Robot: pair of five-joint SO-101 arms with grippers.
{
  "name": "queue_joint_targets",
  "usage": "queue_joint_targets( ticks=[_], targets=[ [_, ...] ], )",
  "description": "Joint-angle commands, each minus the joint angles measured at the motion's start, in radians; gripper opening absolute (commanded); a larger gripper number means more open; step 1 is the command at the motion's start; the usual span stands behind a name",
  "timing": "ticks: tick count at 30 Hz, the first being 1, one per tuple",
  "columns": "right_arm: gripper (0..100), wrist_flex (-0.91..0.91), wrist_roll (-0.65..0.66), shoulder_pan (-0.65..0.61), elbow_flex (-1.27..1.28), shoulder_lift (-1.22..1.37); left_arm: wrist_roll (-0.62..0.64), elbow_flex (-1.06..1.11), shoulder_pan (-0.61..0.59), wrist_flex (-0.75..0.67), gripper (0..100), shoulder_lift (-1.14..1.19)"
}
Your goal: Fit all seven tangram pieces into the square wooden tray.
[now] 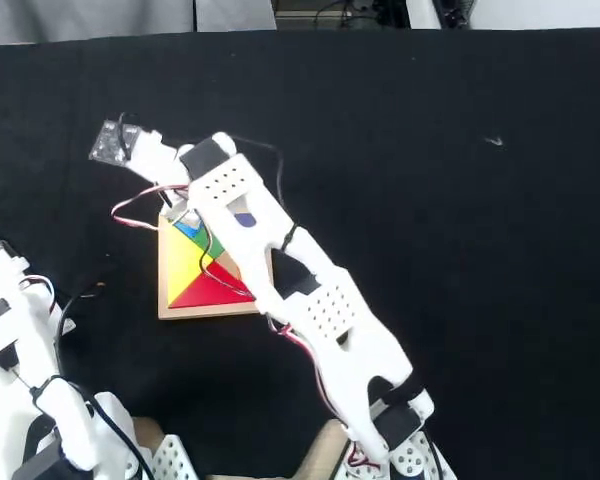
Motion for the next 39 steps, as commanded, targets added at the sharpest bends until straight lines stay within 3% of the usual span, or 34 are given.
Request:
queue_joint_targets(
  ticks=[1,7,10,17,23,31,35,39],
  targets=[
    [1.1,0.086,-0.025,0.043,-0.185,-0.025,-0.008,-0.016,0.015,-0.014,3,-0.014],
    [1.1,0.351,-0.13,0.161,-0.613,-0.035,-0.008,-0.013,0.042,-0.014,3,-0.015],
    [1.0,0.362,-0.153,0.244,-0.587,-0.084,-0.008,-0.018,0.094,-0.014,3,-0.015],
    [1.0,0.364,-0.411,0.482,-0.533,-0.2,-0.008,-0.101,0.255,-0.005,3,-0.017],
    [1.0,0.364,-0.411,0.571,-0.36,-0.389,-0.008,-0.378,0.334,-0.005,3,-0.017],
    [1.0,0.354,-0.41,0.578,0.119,-0.84,-0.014,-0.648,0.579,-0.005,3,-0.017],
    [1.1,0.339,-0.41,0.58,0.248,-1.03,-0.009,-0.756,0.628,0.0,3,-0.017],
    [1.1,0.341,-0.41,0.58,0.338,-1.171,-0.008,-0.88,0.638,0.133,3,-0.066]
  ],
)
